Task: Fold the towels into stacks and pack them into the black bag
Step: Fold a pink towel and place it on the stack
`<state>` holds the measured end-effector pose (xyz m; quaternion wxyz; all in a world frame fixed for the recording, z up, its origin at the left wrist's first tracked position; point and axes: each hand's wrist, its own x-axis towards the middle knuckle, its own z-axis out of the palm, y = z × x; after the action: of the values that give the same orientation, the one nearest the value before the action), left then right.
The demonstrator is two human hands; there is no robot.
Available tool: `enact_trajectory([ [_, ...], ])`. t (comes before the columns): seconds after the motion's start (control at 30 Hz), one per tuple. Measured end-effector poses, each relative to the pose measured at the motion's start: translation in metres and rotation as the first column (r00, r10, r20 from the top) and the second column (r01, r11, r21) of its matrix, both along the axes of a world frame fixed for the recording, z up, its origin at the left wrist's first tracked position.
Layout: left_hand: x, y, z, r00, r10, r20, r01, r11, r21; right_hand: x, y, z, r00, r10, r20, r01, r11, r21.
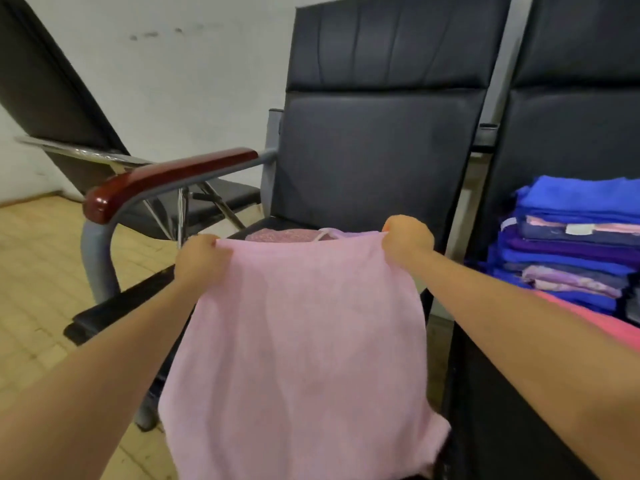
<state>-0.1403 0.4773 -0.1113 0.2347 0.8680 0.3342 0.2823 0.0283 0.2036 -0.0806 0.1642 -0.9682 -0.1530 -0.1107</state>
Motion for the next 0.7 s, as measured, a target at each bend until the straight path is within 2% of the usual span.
enact_trajectory([
  [0.13,0.015,0.007,-0.032,1.000,-0.014,-0.009,0.014,0.999,-0.036,0.016,0.005,-0.037,0.996,0.070,-0.050,-0.064,0.990,0.123],
  [0.2,0.017,0.009,-0.043,0.995,-0.024,-0.095,0.015,0.994,-0.104,0.015,0.005,-0.052,0.982,0.100,-0.159,-0.075,0.985,0.155],
  [0.27,0.014,0.006,-0.048,0.975,-0.021,-0.222,-0.014,0.988,-0.153,0.009,0.005,-0.059,0.977,0.071,-0.202,-0.030,0.980,0.198],
  [0.4,-0.008,-0.007,-0.043,0.940,-0.059,-0.336,-0.009,0.980,-0.199,-0.024,-0.002,-0.054,0.994,0.056,-0.091,-0.025,0.950,0.313],
  [0.6,-0.062,-0.038,-0.025,0.933,-0.109,-0.343,0.016,0.964,-0.264,-0.101,-0.008,-0.035,0.964,0.264,-0.014,-0.239,0.894,0.379],
  [0.7,-0.091,-0.055,-0.018,0.923,-0.134,-0.361,0.033,0.962,-0.272,-0.143,-0.012,-0.029,0.922,0.385,-0.033,-0.344,0.857,0.382],
])
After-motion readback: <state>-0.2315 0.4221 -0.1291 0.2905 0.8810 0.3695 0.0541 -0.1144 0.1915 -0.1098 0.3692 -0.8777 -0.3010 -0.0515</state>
